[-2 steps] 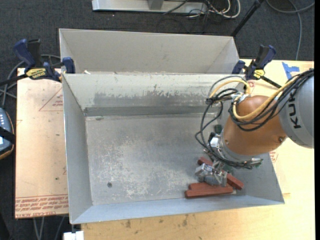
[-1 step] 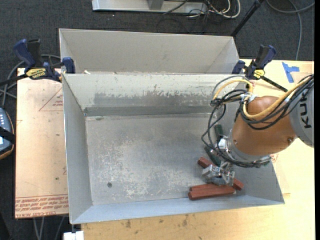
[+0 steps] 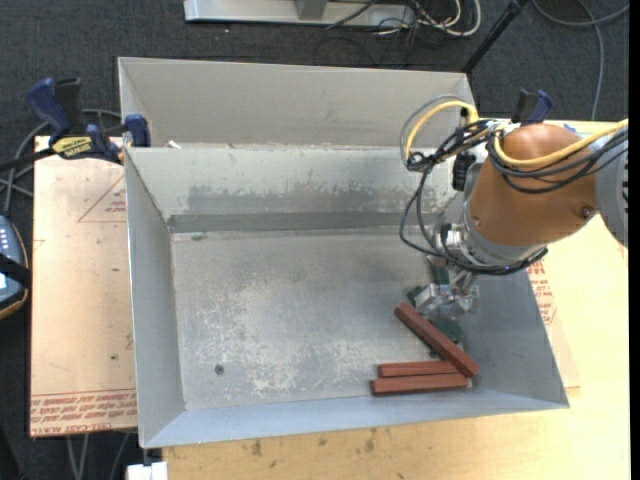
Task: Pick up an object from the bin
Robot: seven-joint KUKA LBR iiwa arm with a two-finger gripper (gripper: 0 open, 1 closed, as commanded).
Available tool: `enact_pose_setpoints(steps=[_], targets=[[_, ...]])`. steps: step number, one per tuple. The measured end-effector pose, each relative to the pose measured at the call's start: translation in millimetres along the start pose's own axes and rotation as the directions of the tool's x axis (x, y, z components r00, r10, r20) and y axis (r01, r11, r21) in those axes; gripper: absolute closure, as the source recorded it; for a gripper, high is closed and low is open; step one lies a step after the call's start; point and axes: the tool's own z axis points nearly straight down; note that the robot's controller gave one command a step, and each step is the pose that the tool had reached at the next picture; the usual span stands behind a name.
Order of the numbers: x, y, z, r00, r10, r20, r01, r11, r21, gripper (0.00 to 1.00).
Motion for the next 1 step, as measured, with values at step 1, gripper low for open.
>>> enact_pose_setpoints(steps=[1], targets=[[-0.1,1.2,1.2,1.0,0.0,0.001,0.0,1.0,-0.004,0.0]])
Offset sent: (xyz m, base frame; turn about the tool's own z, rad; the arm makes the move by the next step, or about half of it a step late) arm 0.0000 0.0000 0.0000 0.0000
